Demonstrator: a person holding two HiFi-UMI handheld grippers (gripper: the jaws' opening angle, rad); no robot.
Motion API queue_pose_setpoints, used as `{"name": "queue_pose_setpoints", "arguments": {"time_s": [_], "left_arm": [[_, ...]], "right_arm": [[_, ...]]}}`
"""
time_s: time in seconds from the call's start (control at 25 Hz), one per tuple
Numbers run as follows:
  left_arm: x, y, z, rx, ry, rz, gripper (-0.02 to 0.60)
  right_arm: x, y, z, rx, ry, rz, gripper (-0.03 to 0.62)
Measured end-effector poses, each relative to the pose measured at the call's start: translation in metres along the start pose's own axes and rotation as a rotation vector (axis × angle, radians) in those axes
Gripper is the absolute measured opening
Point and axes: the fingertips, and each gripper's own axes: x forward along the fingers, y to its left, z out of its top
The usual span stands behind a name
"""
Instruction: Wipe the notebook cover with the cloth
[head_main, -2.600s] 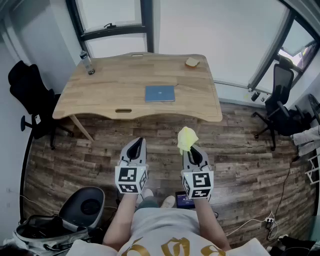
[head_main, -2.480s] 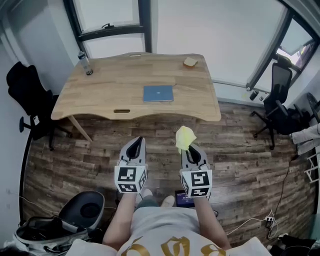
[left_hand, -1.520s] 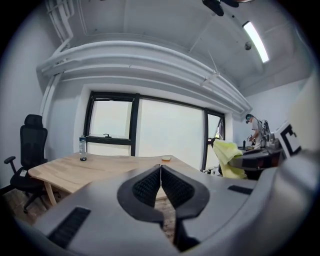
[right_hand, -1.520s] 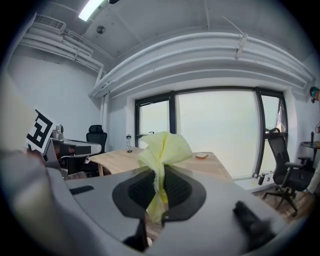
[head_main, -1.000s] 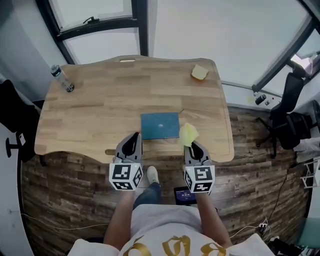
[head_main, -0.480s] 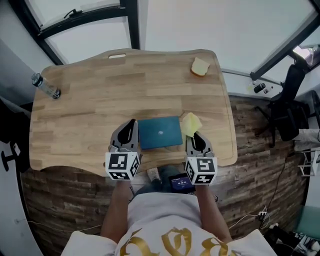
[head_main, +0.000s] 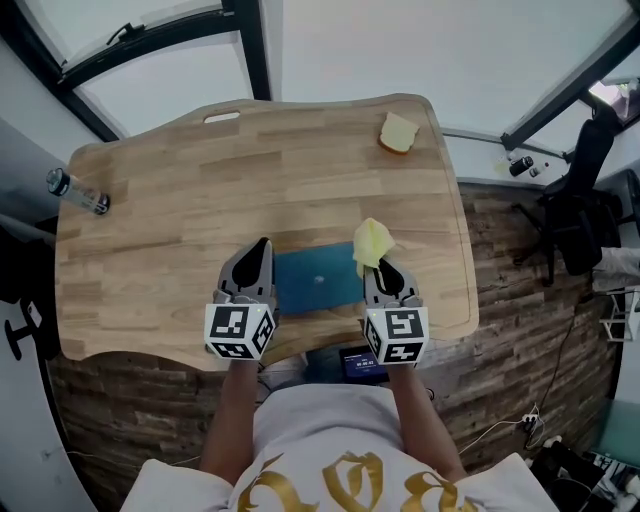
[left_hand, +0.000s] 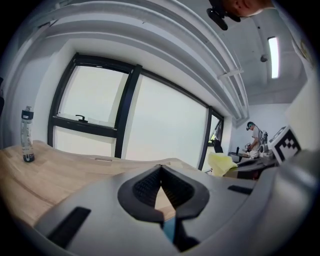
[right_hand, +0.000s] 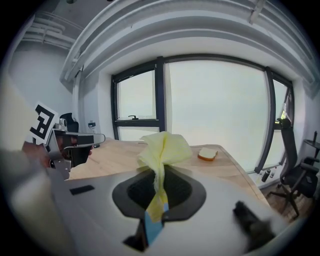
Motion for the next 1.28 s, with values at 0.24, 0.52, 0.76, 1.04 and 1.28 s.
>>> {"name": "queue_pose_setpoints", "arguments": {"time_s": [0.24,0.52,0.76,1.04,1.28], "left_arm": [[0.012,0.014,-0.031,-0.023,0.089,0.032,0.014],[0.02,0.02,-0.079,-0.097,0.219,-0.002,0.015],[0.025,0.027,-0.118,-0.133,0.32,0.019,0.015],[0.031,0.03,-0.15,-0.206,0.404,0.033,0.087],[0.032,0.029,-0.168,-0.225,0.458,0.039,0.123]], "right_arm": [[0.017,-0.008,-0.018,0.015,0.062,0.004,0.038],[0.039,-0.01,-0.047,0.022,0.154,0.023,0.038],[0.053,-0.007,-0.067,0.017,0.211,0.049,0.038],[0.065,-0.013,-0.091,0.021,0.275,0.06,0.038],[0.074,-0.014,-0.111,0.046,0.34,0.084,0.038]]}}
